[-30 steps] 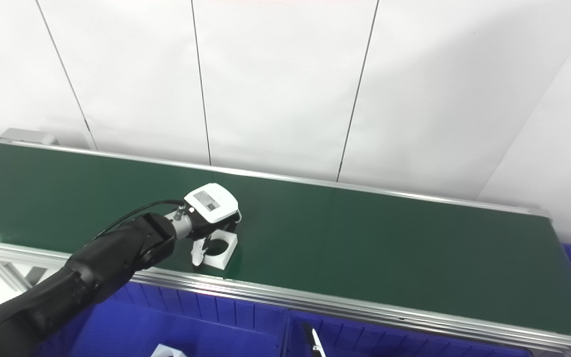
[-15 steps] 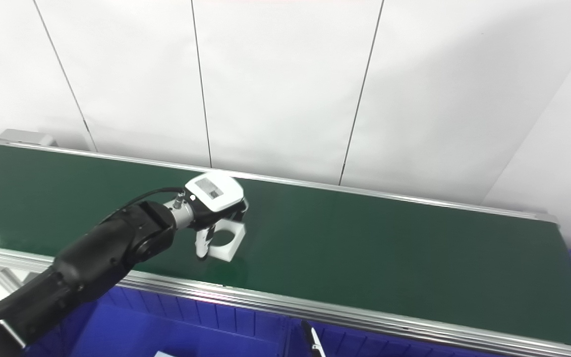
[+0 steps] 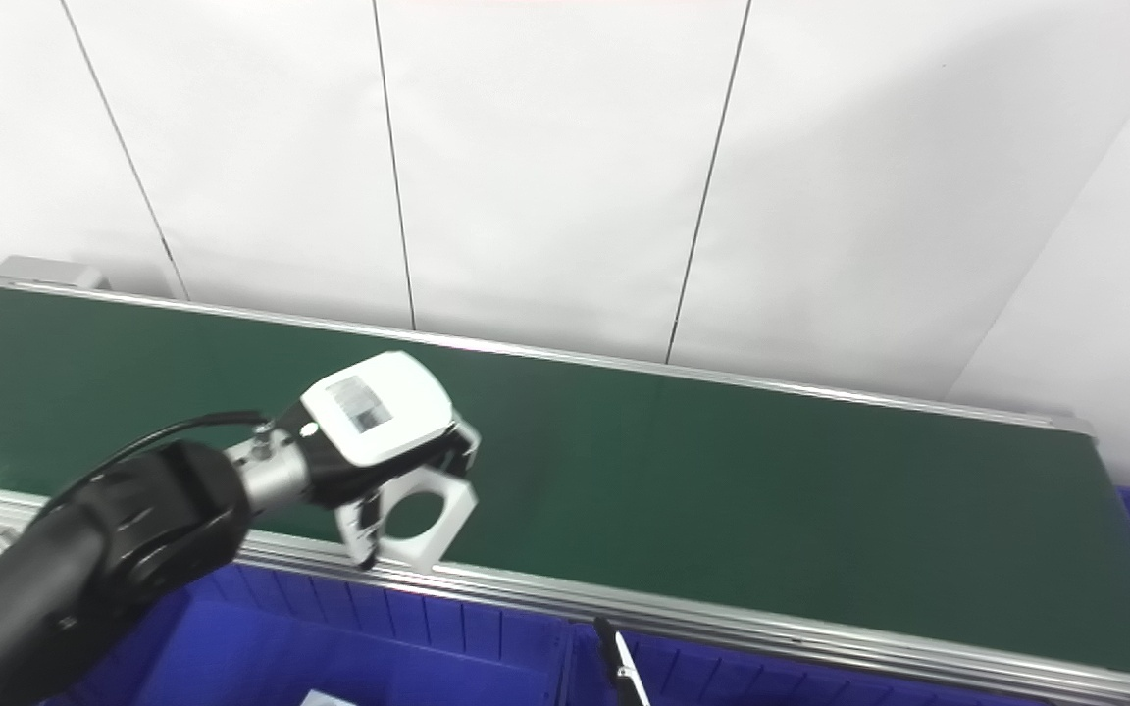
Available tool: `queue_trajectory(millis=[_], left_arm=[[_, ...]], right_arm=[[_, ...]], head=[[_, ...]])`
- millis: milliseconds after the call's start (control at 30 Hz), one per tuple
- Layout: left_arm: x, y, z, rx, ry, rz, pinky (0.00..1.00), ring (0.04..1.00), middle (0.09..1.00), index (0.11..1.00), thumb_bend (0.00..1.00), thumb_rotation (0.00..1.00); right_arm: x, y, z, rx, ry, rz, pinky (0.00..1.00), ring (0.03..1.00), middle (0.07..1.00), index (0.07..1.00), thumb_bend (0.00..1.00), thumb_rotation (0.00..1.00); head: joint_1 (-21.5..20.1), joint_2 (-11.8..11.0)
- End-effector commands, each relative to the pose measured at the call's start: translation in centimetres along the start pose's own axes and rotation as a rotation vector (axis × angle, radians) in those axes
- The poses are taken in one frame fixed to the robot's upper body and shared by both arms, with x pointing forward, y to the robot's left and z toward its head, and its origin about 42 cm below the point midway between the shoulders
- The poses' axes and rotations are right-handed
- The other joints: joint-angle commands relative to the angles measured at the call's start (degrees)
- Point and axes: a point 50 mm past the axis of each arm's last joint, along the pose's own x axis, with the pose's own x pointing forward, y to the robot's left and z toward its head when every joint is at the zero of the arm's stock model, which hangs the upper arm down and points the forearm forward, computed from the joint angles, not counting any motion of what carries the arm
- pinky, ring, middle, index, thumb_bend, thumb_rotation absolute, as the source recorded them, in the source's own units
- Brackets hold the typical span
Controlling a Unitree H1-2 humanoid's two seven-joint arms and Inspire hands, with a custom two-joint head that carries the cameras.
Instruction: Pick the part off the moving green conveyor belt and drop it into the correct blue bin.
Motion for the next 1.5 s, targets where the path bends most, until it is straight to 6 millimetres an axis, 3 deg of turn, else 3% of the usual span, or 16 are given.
queue_trajectory(millis=[0, 67, 133, 167, 233, 267, 333, 367, 400, 500, 1033, 1100, 1200, 1333, 1400, 1467], left_arm=[[-1.4, 0.6, 0.0, 0.042, -0.025, 0.039, 0.23, 0.274, 0.462, 0.487, 0.52, 0.0], [-2.4, -0.3, 0.6, 0.042, -0.067, 0.038, 0.2, 0.253, 0.471, 0.484, 0.53, 0.0], [-3.1, -1.2, 1.2, 0.022, -0.106, 0.02, 0.33, 0.392, 0.472, 0.494, 0.52, 0.0], [-3.3, -1.5, 1.4, 0.013, -0.119, 0.007, 0.36, 0.432, 0.501, 0.472, 0.52, 0.0], [-3.7, -2.8, 1.9, -0.011, -0.15, -0.005, 0.41, 0.465, 0.523, 0.453, 0.52, 0.0], [-3.8, -3.3, 2.0, -0.019, -0.159, -0.005, 0.4, 0.435, 0.517, 0.468, 0.51, 0.0], [-3.8, -4.0, 2.1, -0.031, -0.159, -0.036, 0.35, 0.4, 0.485, 0.494, 0.5, 0.0], [-3.8, -4.1, 2.2, -0.031, -0.156, -0.049, 0.34, 0.388, 0.47, 0.506, 0.5, 0.0], [-3.8, -4.5, 2.2, -0.033, -0.14, -0.07, 0.3, 0.376, 0.452, 0.515, 0.5, 0.0], [-3.8, -5.3, 2.3, -0.037, -0.11, -0.101, 0.24, 0.367, 0.435, 0.517, 0.5, 0.0], [-2.1, -8.6, 2.5, -0.073, -0.042, -0.115, 0.23, 0.359, 0.442, 0.515, 0.5, 0.0], [-1.6, -9.0, 2.6, -0.095, -0.007, -0.12, 0.23, 0.388, 0.486, 0.493, 0.5, 0.0], [-1.0, -9.8, 3.2, -0.155, 0.049, -0.112, 0.22, 0.304, 0.478, 0.487, 0.52, 0.0], [-0.6, -11.2, 4.5, -0.289, 0.12, -0.074, 0.24, 0.304, 0.4, 0.506, 0.52, 0.0], [-0.6, -11.9, 5.0, -0.339, 0.142, -0.051, 0.26, 0.323, 0.404, 0.51, 0.52, 0.0], [-0.5, -12.6, 5.8, -0.357, 0.158, -0.043, 0.19, 0.262, 0.459, 0.489, 0.52, 0.0]], right_arm=[[0.2, -0.5, 1.2, 0.0, -0.083, -0.004, 0.97, 0.961, 0.991, 1.0, 0.86, 1.0], [0.1, -0.8, 1.4, 0.001, -0.088, -0.003, 0.98, 0.96, 0.983, 1.0, 0.85, 1.0], [0.1, -1.2, 1.5, 0.0, -0.093, -0.003, 0.98, 0.958, 0.983, 0.996, 0.87, 1.0], [0.1, -1.4, 1.6, -0.002, -0.096, -0.003, 0.96, 0.955, 0.982, 0.995, 0.88, 1.0], [0.1, -1.9, 2.0, -0.016, -0.102, -0.004, 0.95, 0.952, 0.981, 0.994, 0.88, 1.0], [0.1, -2.1, 2.2, -0.022, -0.103, -0.004, 0.94, 0.945, 0.978, 0.994, 0.89, 1.0], [0.3, -2.6, 2.7, -0.031, -0.103, -0.007, 0.93, 0.936, 0.972, 0.993, 0.89, 1.0], [0.4, -2.7, 2.8, -0.033, -0.103, -0.009, 0.92, 0.931, 0.968, 0.992, 0.89, 1.0], [0.5, -3.0, 3.2, -0.029, -0.104, -0.013, 0.92, 0.924, 0.964, 0.989, 0.89, 1.0], [0.6, -3.4, 3.8, -0.024, -0.101, -0.018, 0.92, 0.917, 0.959, 0.985, 0.89, 1.0], [0.5, -3.7, 3.9, -0.032, -0.088, -0.026, 0.92, 0.906, 0.952, 0.98, 0.89, 1.0], [0.6, -3.5, 3.9, -0.025, -0.088, -0.028, 0.92, 0.906, 0.951, 0.979, 0.89, 1.0], [0.7, -3.3, 3.9, -0.019, -0.087, -0.029, 0.93, 0.905, 0.95, 0.979, 0.89, 1.0], [0.8, -3.1, 4.0, -0.019, -0.091, -0.03, 0.93, 0.908, 0.95, 0.98, 0.89, 1.0], [0.9, -3.0, 4.0, -0.021, -0.095, -0.029, 0.92, 0.905, 0.949, 0.98, 0.89, 1.0], [1.1, -3.0, 4.0, -0.017, -0.101, -0.028, 0.91, 0.906, 0.95, 0.979, 0.88, 1.0]], head=[[1.18, 0.44], [2.13, 0.99], [3.3, 2.24], [3.3, 2.24], [5.03, 5.07], [5.03, 5.07], [6.43, 8.44], [6.43, 8.44], [7.22, 10.08], [8.15, 11.33], [8.57, 11.11], [8.33, 11.1], [7.7, 11.1], [7.42, 11.05], [7.19, 10.94], [6.98, 10.87]])
